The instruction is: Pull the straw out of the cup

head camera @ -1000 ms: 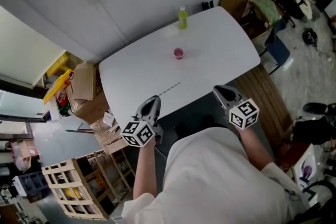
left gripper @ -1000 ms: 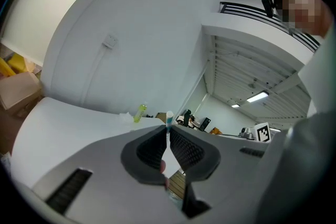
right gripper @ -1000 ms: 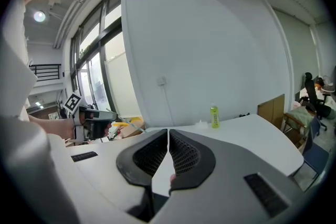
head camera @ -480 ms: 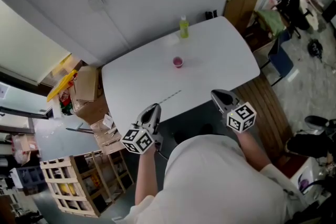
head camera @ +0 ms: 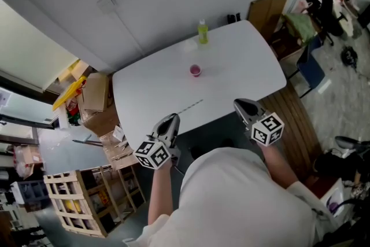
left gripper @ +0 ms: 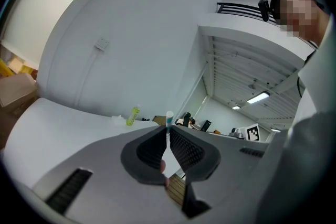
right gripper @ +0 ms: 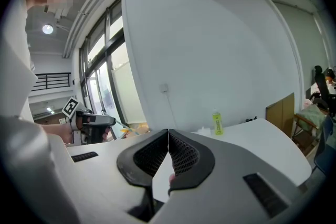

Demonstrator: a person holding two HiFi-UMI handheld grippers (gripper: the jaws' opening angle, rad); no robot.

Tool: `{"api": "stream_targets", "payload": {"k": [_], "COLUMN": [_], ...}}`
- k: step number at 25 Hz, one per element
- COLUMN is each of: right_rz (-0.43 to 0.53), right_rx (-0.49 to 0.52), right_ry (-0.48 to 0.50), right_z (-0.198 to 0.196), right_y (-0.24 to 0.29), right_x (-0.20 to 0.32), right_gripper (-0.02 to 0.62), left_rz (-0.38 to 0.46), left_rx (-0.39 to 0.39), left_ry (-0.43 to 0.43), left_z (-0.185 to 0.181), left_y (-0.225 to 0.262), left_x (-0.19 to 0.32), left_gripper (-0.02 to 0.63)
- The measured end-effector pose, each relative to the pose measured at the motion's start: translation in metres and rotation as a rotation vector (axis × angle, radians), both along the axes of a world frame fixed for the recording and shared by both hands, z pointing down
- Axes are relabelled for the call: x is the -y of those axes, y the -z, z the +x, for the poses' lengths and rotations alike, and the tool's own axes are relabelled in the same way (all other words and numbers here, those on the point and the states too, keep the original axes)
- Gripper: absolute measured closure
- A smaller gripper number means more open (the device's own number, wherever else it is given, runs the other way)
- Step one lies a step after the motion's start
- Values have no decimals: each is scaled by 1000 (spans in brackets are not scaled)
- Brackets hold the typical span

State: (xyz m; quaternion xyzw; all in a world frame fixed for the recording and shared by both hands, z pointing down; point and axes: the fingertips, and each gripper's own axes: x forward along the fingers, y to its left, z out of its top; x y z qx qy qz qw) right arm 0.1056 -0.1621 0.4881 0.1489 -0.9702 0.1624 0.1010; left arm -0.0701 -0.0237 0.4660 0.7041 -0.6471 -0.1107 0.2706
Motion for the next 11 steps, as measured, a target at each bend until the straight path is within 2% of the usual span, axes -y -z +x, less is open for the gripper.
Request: {"api": "stream_targets", "payload": {"k": [11], "right_rz": [9], "right_rx": [21], "right_ry": [12], "right_z": [1], "right_y": [11], "right_x": [4], "right_gripper": [560], "left_rz": [-1], "left_rx": [9], "left_ry": [2], "left_z": [4], "left_y": [5], "left_x": [2], "left_gripper": [583]}}
